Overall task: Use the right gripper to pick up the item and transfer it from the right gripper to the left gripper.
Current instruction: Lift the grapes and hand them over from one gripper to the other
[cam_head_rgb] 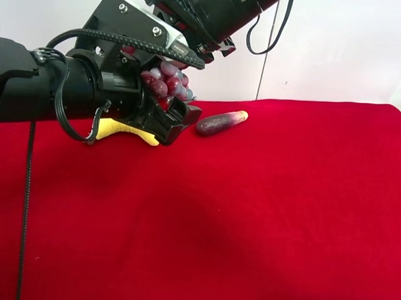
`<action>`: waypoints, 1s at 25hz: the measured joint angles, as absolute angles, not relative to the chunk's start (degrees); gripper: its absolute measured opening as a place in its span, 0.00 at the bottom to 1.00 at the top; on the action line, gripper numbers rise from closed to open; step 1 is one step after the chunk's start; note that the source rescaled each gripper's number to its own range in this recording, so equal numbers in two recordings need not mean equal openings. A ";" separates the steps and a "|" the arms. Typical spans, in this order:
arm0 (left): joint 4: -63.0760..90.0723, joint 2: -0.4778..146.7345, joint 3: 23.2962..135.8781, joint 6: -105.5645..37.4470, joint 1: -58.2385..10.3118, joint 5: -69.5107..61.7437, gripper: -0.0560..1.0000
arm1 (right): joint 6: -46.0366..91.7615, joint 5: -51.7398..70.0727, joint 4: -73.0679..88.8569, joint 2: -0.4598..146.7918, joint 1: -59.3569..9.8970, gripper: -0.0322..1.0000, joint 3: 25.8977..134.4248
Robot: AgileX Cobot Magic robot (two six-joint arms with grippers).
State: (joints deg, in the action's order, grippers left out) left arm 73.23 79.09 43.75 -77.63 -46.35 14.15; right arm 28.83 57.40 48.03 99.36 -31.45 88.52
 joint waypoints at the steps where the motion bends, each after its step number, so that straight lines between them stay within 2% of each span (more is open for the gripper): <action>1: 73.18 79.09 43.75 -77.63 -46.40 14.00 1.00 | 29.16 57.68 48.03 99.08 -31.45 0.06 88.52; 25: 73.22 78.67 43.92 -77.94 -47.29 19.22 1.00 | 37.21 60.64 52.33 96.75 -30.56 0.05 88.70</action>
